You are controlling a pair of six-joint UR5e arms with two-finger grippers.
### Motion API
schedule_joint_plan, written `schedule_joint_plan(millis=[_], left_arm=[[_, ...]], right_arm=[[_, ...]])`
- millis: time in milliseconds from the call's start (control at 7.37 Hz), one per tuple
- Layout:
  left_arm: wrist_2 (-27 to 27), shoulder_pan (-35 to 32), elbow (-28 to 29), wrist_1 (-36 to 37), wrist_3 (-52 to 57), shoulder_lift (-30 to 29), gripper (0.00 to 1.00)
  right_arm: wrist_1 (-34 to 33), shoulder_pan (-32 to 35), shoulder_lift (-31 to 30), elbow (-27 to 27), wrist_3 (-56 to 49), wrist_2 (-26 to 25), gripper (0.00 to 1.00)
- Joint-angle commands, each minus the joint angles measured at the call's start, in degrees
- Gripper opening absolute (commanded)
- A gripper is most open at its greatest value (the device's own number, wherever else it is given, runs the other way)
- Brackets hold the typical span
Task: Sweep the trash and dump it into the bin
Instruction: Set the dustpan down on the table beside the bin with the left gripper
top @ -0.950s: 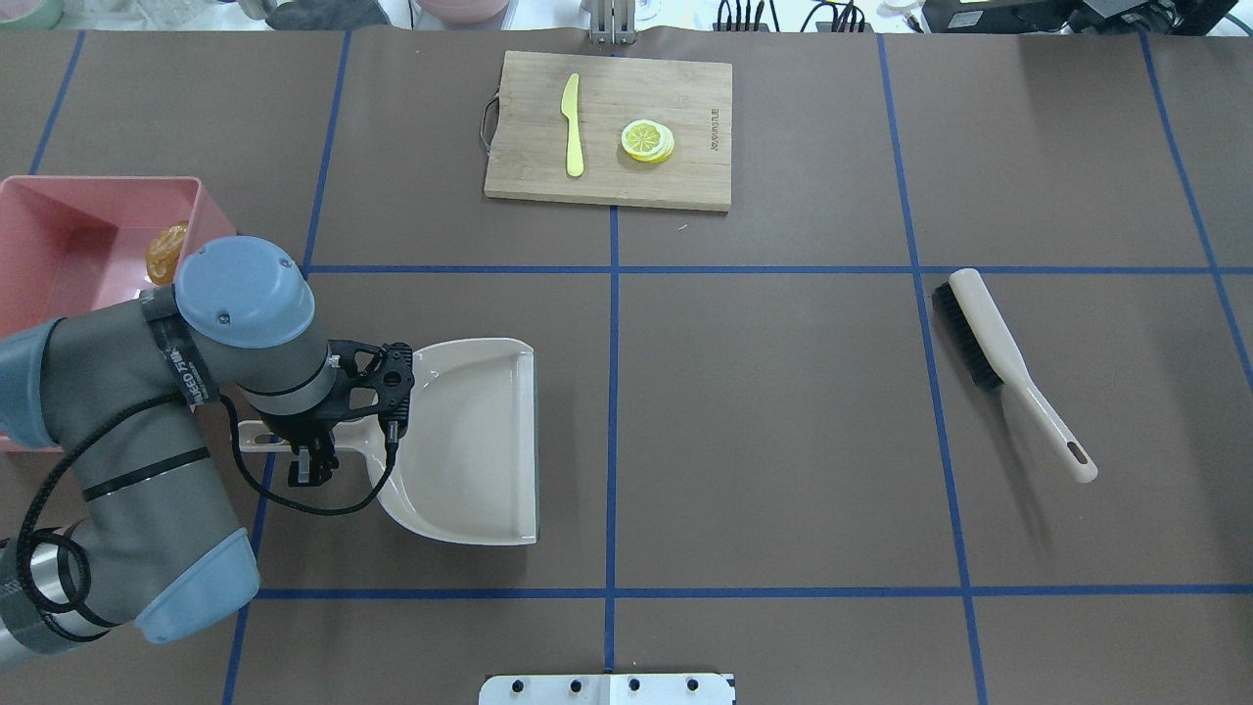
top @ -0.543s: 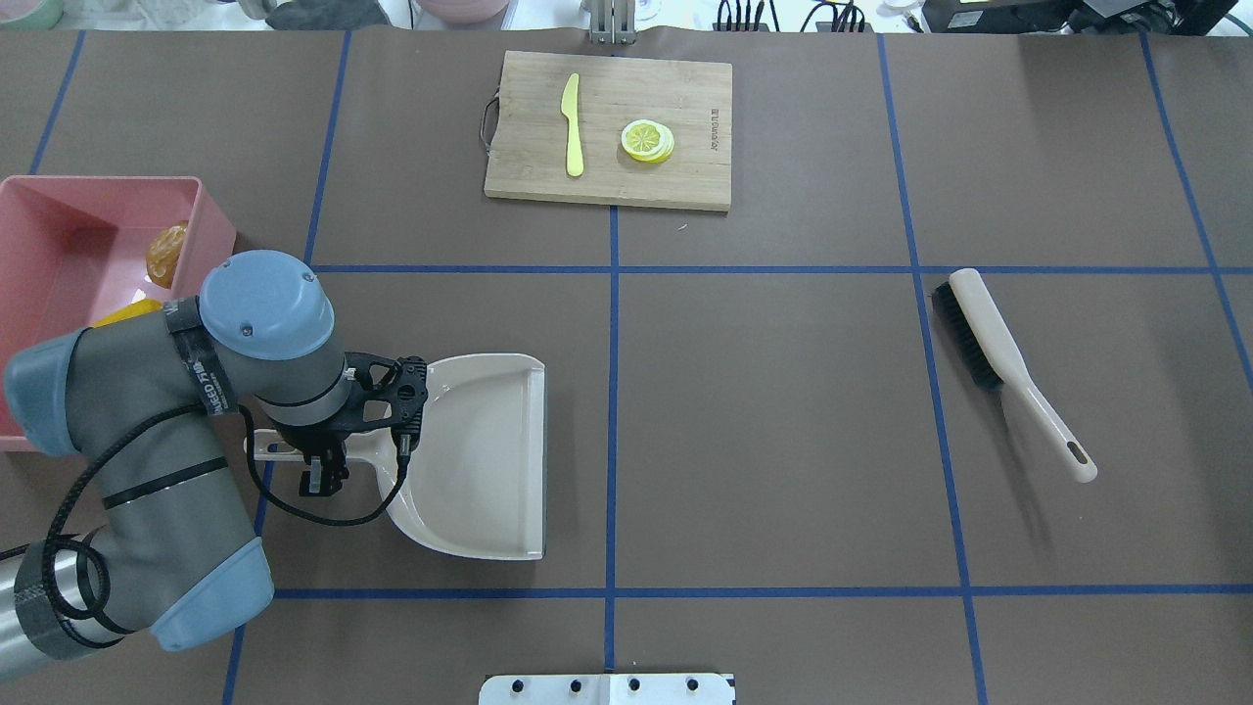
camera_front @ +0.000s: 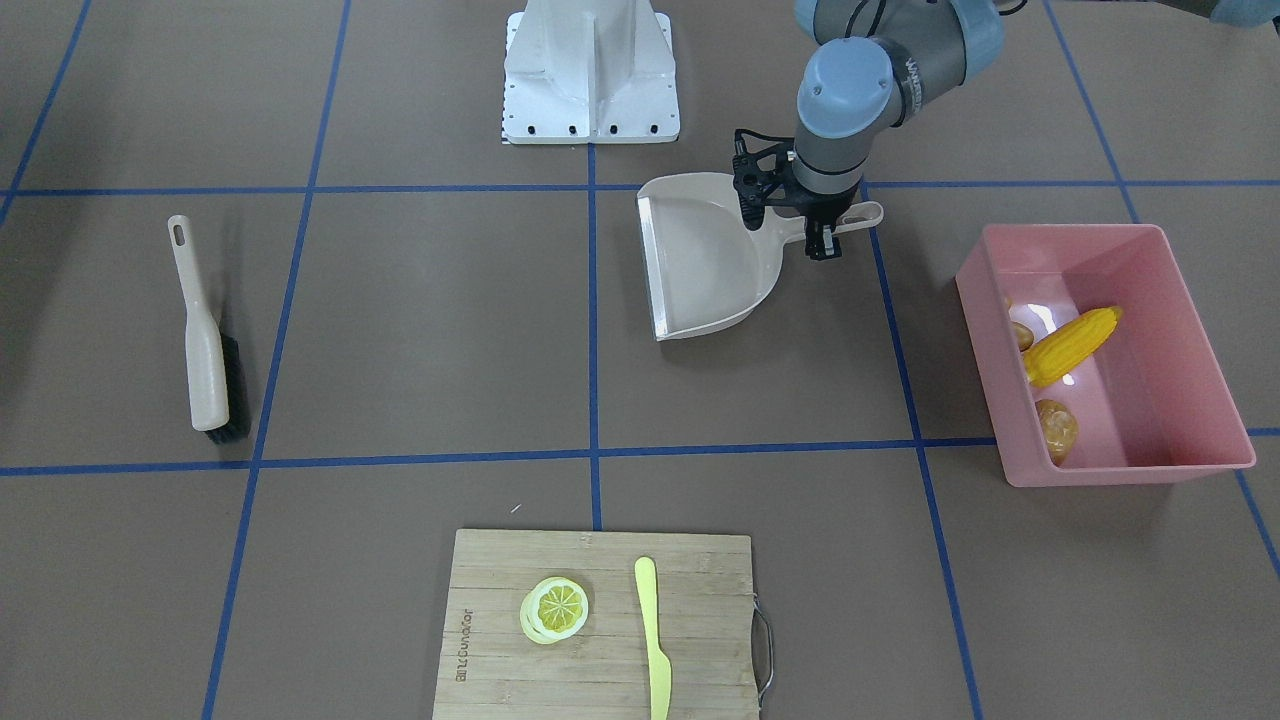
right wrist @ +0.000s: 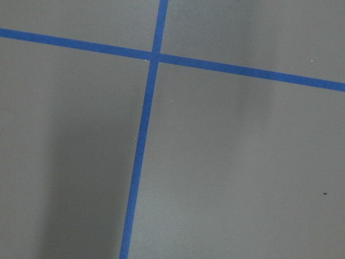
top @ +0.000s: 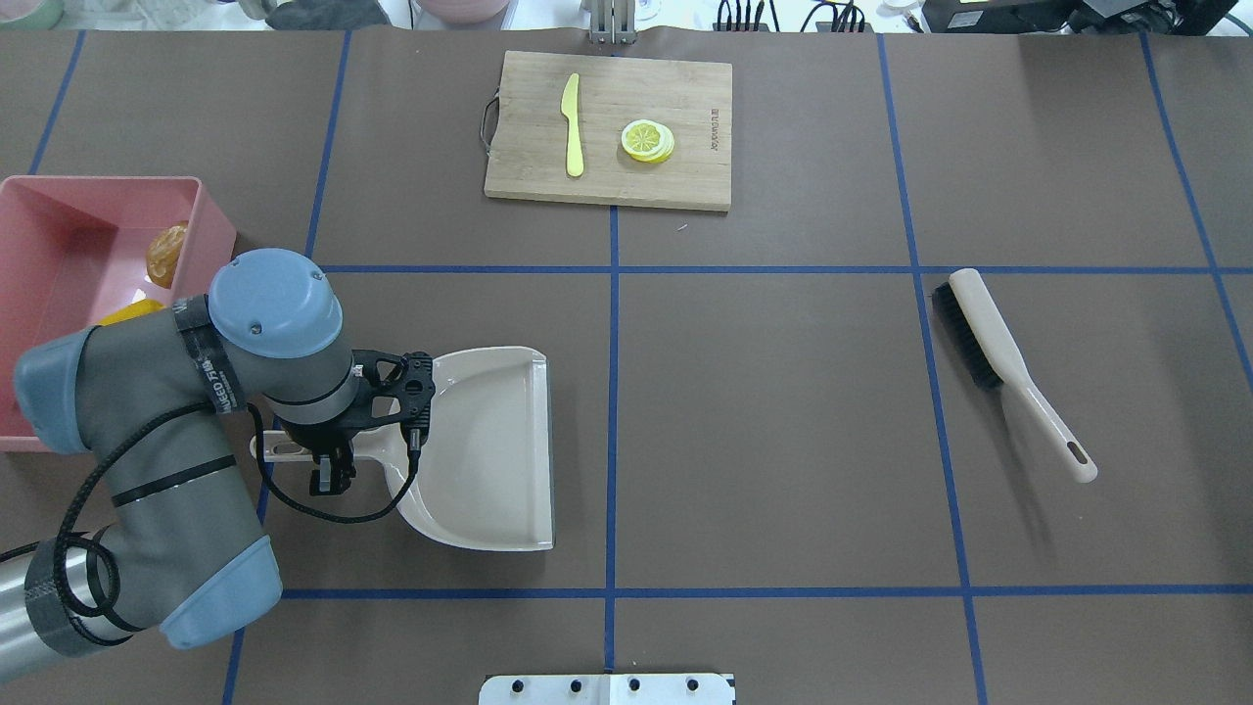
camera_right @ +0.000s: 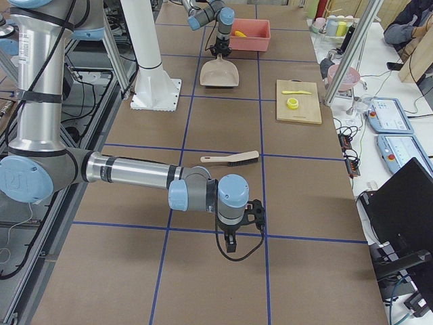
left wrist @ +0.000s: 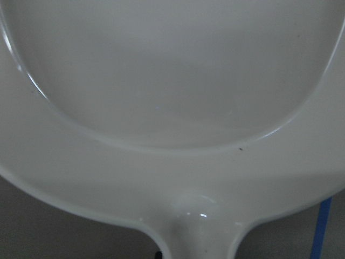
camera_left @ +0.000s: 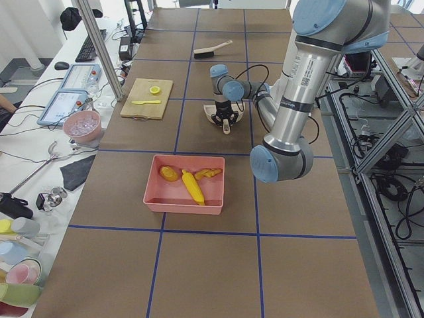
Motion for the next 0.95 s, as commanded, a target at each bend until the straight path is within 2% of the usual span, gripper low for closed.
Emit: schedule_joint_plan(millis=[0,136,815], left_arm=[[0.08,0.04,0.9,0.07,-0.23,-0.96,0.74],[0.08,0.04,0.73,0.07,-0.23,-0.88,0.97],[-0.54,-1.18,-2.61,0.33,-1.62,-0.17,0.97]], right_arm=[[0.0,0.0,0.02,0.01,-0.01,0.0,1.0],[0.0,0.0,0.02,0.01,-0.01,0.0,1.0],[0.0,0.0,0.02,0.01,-0.01,0.0,1.0]])
